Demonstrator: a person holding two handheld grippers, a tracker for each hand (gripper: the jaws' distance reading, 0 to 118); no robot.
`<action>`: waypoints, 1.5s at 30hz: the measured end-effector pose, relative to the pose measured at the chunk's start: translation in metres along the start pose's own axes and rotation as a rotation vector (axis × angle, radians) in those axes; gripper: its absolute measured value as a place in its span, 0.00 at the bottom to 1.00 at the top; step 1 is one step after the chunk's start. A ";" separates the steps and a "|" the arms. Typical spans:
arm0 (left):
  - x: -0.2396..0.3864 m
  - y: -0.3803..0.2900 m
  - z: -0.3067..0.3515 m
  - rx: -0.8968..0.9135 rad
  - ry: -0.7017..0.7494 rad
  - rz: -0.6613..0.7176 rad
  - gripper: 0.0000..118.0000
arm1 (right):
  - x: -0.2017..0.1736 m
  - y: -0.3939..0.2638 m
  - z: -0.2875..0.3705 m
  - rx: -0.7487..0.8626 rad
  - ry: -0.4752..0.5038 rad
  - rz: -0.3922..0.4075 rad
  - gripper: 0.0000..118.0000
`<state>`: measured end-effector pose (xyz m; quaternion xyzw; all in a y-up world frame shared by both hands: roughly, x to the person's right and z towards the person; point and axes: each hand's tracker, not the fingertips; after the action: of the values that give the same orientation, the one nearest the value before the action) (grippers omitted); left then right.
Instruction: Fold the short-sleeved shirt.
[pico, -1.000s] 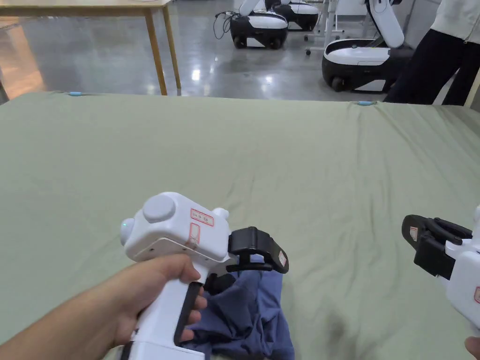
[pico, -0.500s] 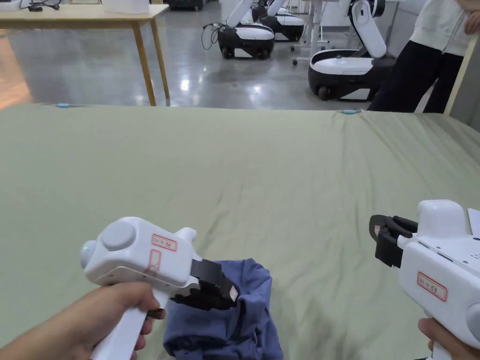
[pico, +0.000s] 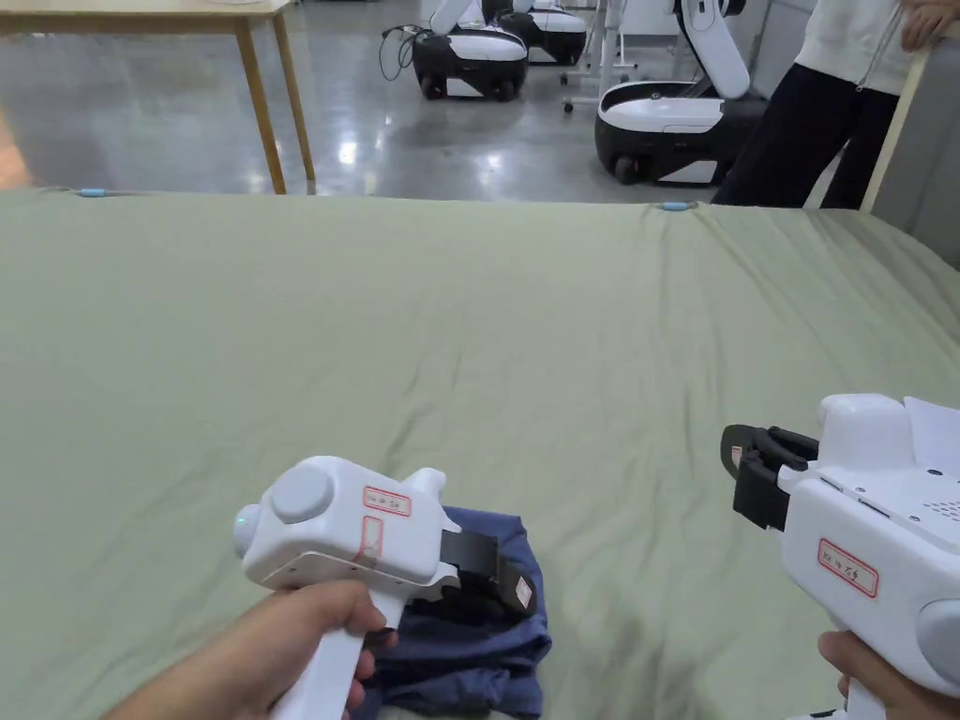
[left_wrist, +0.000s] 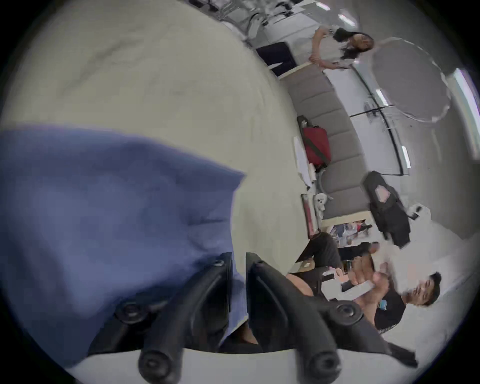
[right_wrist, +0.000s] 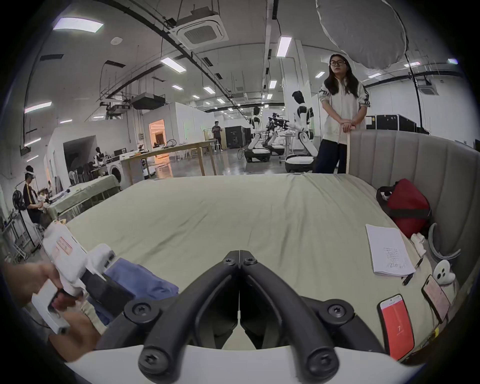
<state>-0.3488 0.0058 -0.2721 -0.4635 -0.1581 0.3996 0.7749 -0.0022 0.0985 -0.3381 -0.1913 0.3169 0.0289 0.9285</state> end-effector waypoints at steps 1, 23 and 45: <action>0.002 0.002 0.018 0.022 -0.005 -0.051 0.20 | -0.001 0.000 0.000 0.000 0.010 0.012 0.01; -0.109 -0.020 0.098 0.157 -0.078 0.104 0.97 | -0.060 -0.118 -0.165 -0.697 0.900 -0.721 0.01; -0.105 0.005 0.055 0.008 -0.073 0.148 0.38 | -0.058 -0.118 -0.162 -0.649 0.936 -0.673 0.01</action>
<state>-0.4511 -0.0407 -0.2351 -0.4559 -0.1498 0.4731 0.7389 -0.1213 -0.0670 -0.3812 -0.5424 0.5850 -0.2550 0.5464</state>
